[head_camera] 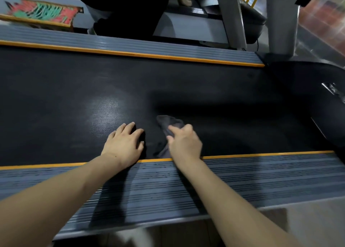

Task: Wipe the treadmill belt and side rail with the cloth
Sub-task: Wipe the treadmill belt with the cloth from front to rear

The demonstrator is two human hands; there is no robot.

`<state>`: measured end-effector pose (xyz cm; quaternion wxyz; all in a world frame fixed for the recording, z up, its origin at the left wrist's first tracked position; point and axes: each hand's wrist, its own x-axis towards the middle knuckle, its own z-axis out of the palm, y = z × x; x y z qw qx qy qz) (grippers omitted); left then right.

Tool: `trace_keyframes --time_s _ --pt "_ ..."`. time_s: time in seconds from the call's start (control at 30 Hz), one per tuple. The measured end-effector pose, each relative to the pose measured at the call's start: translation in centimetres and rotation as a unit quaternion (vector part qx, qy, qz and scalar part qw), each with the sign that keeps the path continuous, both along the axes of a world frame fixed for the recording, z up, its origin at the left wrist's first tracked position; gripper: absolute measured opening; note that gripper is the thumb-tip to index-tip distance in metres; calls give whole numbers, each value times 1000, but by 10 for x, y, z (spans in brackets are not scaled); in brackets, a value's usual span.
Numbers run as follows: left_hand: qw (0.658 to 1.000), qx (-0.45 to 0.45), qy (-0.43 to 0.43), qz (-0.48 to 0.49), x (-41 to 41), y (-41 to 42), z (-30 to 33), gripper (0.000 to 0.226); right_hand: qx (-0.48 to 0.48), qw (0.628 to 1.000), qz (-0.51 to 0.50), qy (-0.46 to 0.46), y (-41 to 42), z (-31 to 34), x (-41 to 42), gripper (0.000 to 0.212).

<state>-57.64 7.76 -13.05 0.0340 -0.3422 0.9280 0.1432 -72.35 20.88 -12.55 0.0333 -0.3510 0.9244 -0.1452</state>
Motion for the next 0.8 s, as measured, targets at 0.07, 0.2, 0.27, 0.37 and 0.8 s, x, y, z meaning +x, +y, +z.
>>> trace_keyframes --time_s 0.07,0.2,0.27,0.37,0.8 --pt "1000 -2 -5 2 6 -5 1 50 -26 998 59 -20 -8 -1 12 39" --pt "1000 -3 -14 -8 15 -8 3 51 -78 993 32 -85 -1 3 -7 39" --pt "1000 -12 -21 -16 18 -6 8 51 -102 990 7 -93 -1 3 -7 39" --pt "999 -20 -40 -25 23 -1 17 50 -106 991 -11 -78 -5 0 5 36" --pt "995 31 -92 14 44 0 31 57 -24 999 -20 -25 -10 -2 33 34"
